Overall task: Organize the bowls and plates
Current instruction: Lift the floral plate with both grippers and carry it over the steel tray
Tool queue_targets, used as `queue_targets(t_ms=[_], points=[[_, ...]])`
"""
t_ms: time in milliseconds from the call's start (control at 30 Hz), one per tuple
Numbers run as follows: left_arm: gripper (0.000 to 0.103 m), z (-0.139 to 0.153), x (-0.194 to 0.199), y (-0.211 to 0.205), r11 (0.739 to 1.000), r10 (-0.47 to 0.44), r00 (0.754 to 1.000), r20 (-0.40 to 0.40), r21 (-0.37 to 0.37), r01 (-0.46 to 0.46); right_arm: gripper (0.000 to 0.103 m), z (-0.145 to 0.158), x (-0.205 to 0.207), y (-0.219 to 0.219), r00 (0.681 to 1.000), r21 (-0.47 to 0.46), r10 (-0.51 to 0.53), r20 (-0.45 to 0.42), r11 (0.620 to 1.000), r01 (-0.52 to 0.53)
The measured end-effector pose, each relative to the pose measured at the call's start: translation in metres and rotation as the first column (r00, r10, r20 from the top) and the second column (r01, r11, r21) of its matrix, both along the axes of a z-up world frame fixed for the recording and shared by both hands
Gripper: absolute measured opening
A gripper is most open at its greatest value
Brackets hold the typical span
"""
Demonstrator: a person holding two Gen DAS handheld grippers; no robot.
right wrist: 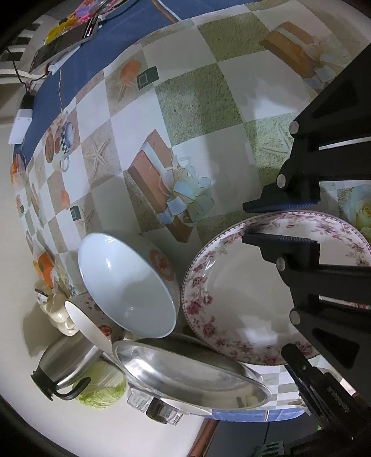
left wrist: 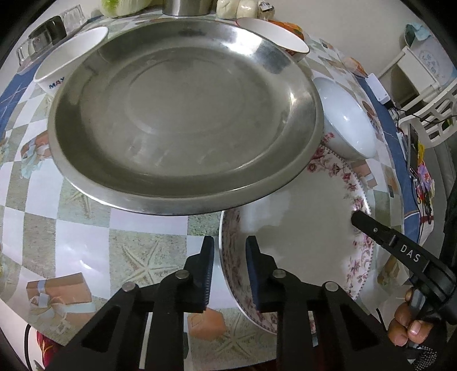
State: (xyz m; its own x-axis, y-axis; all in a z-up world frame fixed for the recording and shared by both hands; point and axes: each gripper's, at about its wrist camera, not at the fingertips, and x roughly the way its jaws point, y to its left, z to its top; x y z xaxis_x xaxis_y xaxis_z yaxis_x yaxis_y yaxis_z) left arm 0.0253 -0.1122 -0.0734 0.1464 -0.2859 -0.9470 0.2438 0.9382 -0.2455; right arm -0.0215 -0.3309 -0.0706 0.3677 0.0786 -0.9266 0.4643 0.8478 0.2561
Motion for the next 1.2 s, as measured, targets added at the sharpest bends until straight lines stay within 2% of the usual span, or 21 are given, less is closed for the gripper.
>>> queue_targets(t_ms=[300,567,800,1200], points=[[0.021,-0.01,0.005,-0.004,0.999,0.006,1.0,-0.009,-0.043,-0.007,0.017,-0.007,-0.005,-0.015,0.999,0.079,-0.015,0.038,0.997,0.012],[0.021,-0.009,0.006,-0.001,0.999,0.012,1.0,-0.003,-0.043,-0.013,0.016,-0.009,-0.009,-0.021,0.999,0.112,-0.019,0.047,0.994,0.013],[0.021,0.003,0.002,0.003,0.998,0.022,1.0,0.019,-0.056,-0.021,0.016,0.0,-0.012,-0.026,0.997,0.13,-0.007,0.081,0.991,-0.003],[0.021,0.015,-0.006,-0.006,0.997,-0.008,0.999,0.035,-0.073,0.011,0.016,0.014,-0.03,-0.044,0.993,0.161,-0.043,0.11,0.987,0.025]])
